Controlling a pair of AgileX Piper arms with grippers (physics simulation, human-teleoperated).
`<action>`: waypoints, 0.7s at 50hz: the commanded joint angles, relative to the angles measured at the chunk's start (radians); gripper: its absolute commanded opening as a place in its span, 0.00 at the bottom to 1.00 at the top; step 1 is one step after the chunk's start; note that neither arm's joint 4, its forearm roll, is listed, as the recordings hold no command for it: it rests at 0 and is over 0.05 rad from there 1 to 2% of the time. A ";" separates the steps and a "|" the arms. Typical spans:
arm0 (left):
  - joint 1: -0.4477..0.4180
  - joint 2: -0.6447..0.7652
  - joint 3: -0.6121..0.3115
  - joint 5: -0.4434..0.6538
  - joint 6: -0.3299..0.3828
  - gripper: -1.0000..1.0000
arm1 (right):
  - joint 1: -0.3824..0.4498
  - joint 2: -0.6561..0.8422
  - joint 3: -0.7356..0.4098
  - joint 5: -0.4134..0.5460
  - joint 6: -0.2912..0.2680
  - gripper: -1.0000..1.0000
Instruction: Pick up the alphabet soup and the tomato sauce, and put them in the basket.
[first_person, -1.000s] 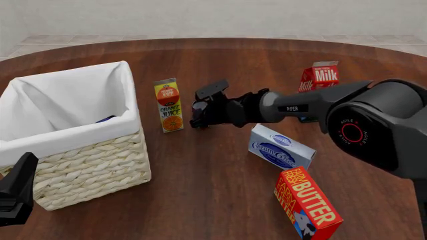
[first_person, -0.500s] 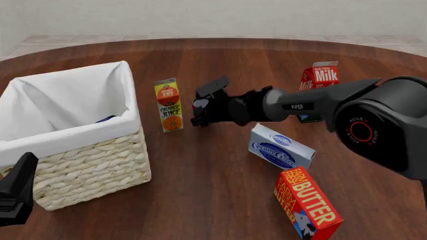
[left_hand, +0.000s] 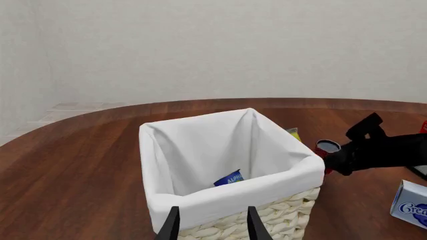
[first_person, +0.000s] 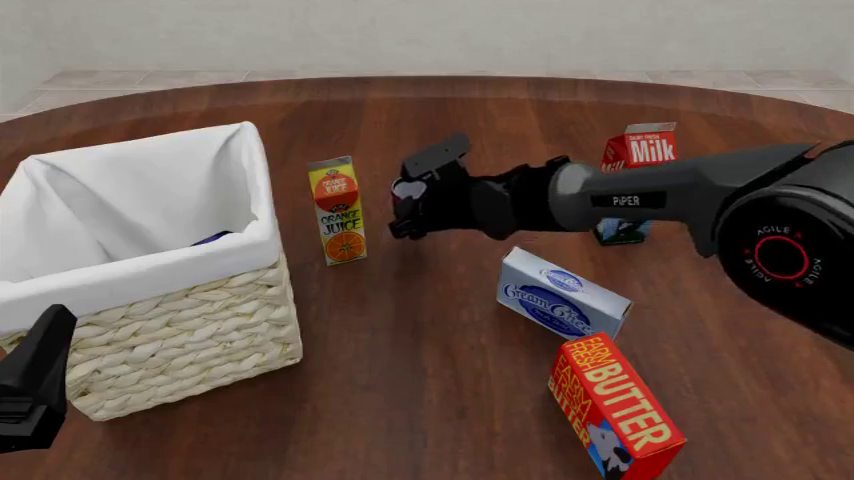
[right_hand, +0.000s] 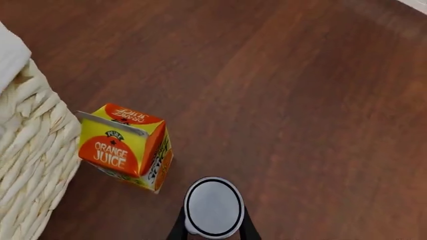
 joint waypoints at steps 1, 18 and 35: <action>0.000 0.000 0.000 0.000 0.000 1.00 | -0.003 -0.046 0.020 0.000 0.007 0.00; 0.000 0.000 0.000 0.000 0.000 1.00 | 0.013 -0.119 0.074 -0.004 0.002 0.00; 0.000 0.000 0.000 0.000 0.000 1.00 | 0.013 -0.191 0.104 0.003 -0.006 0.00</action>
